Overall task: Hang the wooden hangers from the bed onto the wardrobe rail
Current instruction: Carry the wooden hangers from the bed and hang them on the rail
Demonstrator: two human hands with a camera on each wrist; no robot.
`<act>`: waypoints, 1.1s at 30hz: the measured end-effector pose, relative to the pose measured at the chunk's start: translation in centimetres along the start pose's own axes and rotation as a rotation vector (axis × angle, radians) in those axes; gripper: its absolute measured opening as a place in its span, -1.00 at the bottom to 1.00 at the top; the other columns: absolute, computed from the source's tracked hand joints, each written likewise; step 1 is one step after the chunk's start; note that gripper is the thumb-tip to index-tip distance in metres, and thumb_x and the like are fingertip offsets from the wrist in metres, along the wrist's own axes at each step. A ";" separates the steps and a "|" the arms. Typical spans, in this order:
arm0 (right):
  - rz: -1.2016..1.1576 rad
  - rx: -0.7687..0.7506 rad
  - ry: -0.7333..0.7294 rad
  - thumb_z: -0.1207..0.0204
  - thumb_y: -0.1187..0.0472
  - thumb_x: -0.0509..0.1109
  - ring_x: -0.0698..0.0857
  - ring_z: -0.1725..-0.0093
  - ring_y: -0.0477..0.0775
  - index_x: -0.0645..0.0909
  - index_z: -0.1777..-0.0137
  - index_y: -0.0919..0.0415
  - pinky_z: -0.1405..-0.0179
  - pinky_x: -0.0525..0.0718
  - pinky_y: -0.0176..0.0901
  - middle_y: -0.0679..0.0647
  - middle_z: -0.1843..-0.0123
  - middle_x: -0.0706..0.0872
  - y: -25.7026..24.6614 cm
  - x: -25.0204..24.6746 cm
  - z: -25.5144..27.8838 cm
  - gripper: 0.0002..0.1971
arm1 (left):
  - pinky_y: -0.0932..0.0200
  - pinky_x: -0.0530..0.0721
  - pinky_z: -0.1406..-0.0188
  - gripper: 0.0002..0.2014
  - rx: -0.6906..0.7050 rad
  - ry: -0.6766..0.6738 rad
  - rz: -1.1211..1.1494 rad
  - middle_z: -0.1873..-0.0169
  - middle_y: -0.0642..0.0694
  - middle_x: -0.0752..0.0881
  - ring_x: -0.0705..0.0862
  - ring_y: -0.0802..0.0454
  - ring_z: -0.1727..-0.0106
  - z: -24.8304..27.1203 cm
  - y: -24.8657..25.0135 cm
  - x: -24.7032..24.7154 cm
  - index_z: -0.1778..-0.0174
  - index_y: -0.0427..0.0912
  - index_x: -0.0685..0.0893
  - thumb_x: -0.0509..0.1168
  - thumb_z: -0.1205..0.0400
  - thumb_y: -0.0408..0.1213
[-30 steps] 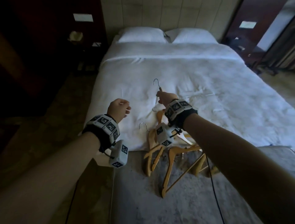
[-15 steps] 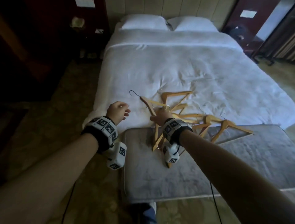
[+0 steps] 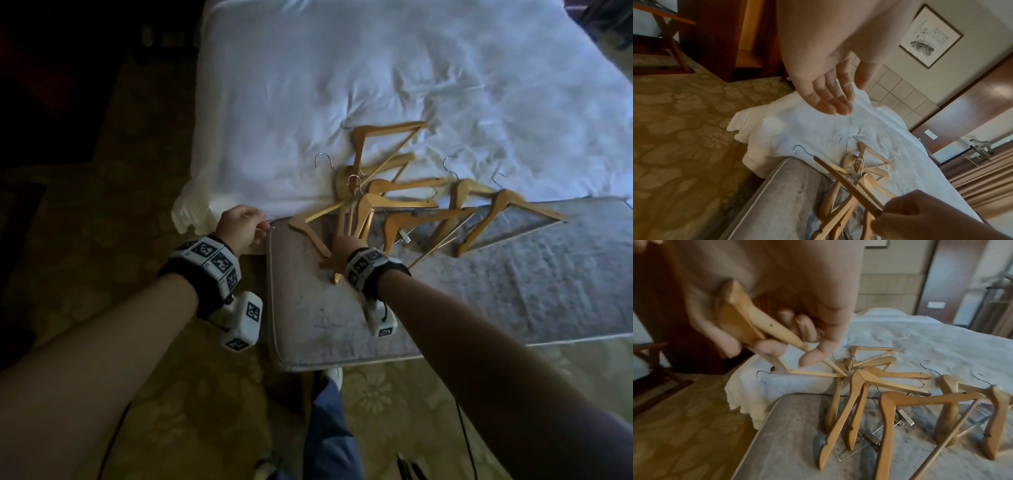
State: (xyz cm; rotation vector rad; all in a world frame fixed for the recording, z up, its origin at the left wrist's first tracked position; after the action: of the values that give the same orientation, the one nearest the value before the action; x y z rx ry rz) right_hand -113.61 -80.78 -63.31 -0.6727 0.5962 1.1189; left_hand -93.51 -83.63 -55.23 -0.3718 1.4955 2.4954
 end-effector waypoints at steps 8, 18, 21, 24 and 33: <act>-0.355 -0.063 0.124 -0.51 -0.02 0.37 0.60 0.14 0.03 0.65 0.01 0.29 -0.01 0.66 -0.06 0.08 0.16 0.61 -2.3 -6.9 2.1 -0.66 | 0.32 0.57 0.35 -0.87 0.053 0.018 0.001 0.27 -0.07 0.66 0.60 0.11 0.32 -0.8 2.8 -1.3 -0.06 -0.20 0.60 0.18 -0.69 -0.30; -0.563 -0.476 0.005 -0.49 -0.10 0.38 0.62 0.12 0.03 0.63 0.31 0.20 -0.10 0.69 -0.10 0.08 0.22 0.67 -23.2 -11.1 15.9 -0.65 | 0.14 0.56 0.24 -0.64 0.029 0.084 0.282 0.30 -0.09 0.64 0.62 0.02 0.27 5.2 5.9 -14.8 0.22 -0.20 0.55 0.13 -0.70 0.01; -0.519 -0.594 -0.039 -0.52 -0.09 0.38 0.63 0.16 -0.01 0.64 0.24 0.18 0.06 0.66 -0.19 0.05 0.26 0.67 -28.4 -10.2 19.8 -0.68 | 0.24 0.60 0.40 -0.73 0.070 0.128 0.444 0.43 -0.08 0.64 0.61 0.06 0.41 7.7 5.7 -21.6 0.33 -0.18 0.56 0.31 -0.64 -0.13; -0.405 -0.765 -0.125 -0.61 -0.16 0.17 0.64 0.23 -0.09 0.63 0.27 0.11 0.20 0.65 -0.32 0.00 0.29 0.67 -37.0 -7.9 25.8 -0.59 | 0.37 0.60 0.61 -0.81 0.114 0.238 0.587 0.55 -0.05 0.66 0.62 0.17 0.58 11.7 4.2 -31.8 0.32 -0.24 0.59 0.36 -0.60 -0.30; -0.085 -1.039 -0.443 -0.58 0.10 0.35 0.66 0.10 0.07 0.43 -0.28 0.10 0.18 0.74 -0.08 0.03 0.13 0.62 -60.9 3.5 39.3 -0.69 | 0.32 0.67 0.49 -0.84 0.177 0.658 0.702 0.36 -0.13 0.64 0.64 0.05 0.35 24.6 -4.8 -57.5 0.29 -0.22 0.58 0.40 -0.56 -0.34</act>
State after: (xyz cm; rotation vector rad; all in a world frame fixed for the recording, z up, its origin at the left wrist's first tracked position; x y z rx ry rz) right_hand -51.37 -66.71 -28.70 -1.2584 -0.4535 1.4164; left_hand -40.27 -62.47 -29.72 -0.8125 2.4337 2.8590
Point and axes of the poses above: each hand's wrist, its own z-axis away from the middle knuckle, its own x-axis out of the palm, y = z × x, the point moved 10 cm from there along -z, towards the middle knuckle
